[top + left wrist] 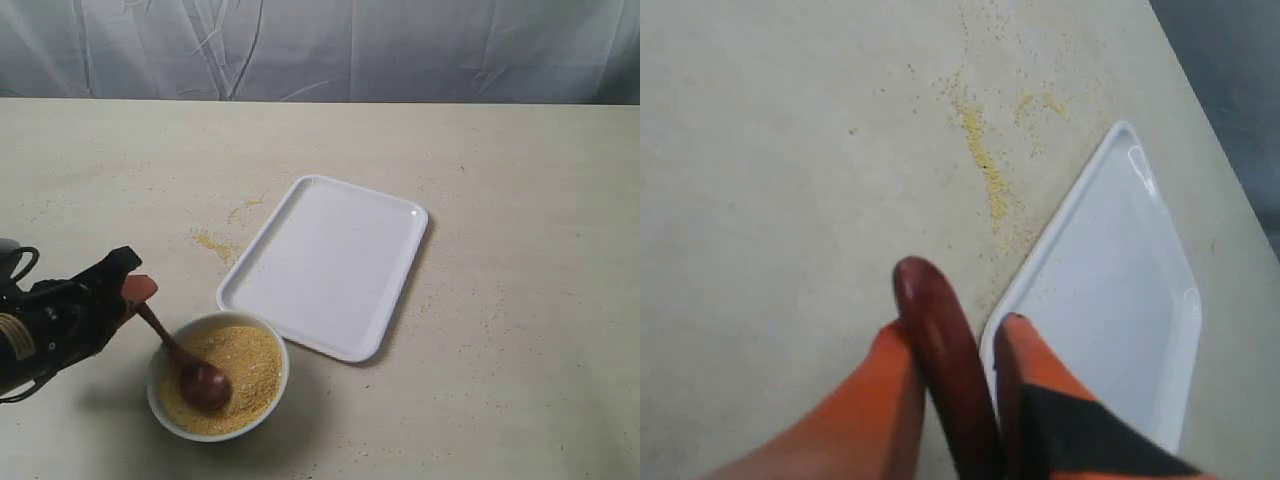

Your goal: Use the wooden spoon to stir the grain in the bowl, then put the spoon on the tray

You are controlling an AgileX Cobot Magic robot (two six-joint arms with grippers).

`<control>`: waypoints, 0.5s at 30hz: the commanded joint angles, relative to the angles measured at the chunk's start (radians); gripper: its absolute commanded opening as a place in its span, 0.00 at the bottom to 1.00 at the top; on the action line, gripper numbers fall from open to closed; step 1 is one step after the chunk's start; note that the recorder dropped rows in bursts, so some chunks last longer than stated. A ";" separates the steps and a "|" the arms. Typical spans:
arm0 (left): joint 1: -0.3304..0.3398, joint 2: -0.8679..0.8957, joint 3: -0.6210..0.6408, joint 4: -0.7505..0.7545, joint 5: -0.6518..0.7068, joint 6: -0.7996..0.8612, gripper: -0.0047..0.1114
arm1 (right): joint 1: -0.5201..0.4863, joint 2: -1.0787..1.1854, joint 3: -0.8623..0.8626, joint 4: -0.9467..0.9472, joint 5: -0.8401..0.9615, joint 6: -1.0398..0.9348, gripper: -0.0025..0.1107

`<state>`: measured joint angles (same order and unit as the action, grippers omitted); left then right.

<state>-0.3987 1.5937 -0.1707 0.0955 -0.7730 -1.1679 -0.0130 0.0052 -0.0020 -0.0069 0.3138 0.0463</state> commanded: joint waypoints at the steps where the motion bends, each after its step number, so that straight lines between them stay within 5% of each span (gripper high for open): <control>1: -0.008 0.006 -0.001 0.007 -0.012 -0.002 0.13 | 0.003 -0.005 0.002 0.001 -0.009 -0.001 0.02; 7: -0.008 0.006 -0.001 0.007 -0.032 -0.029 0.04 | 0.003 -0.005 0.002 0.001 -0.009 -0.001 0.02; 15: -0.008 0.006 -0.001 0.077 -0.308 -0.029 0.04 | 0.003 -0.005 0.002 0.001 -0.009 -0.001 0.02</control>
<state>-0.3987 1.5944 -0.1728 0.1395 -0.9671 -1.1990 -0.0130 0.0052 -0.0020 -0.0069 0.3138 0.0463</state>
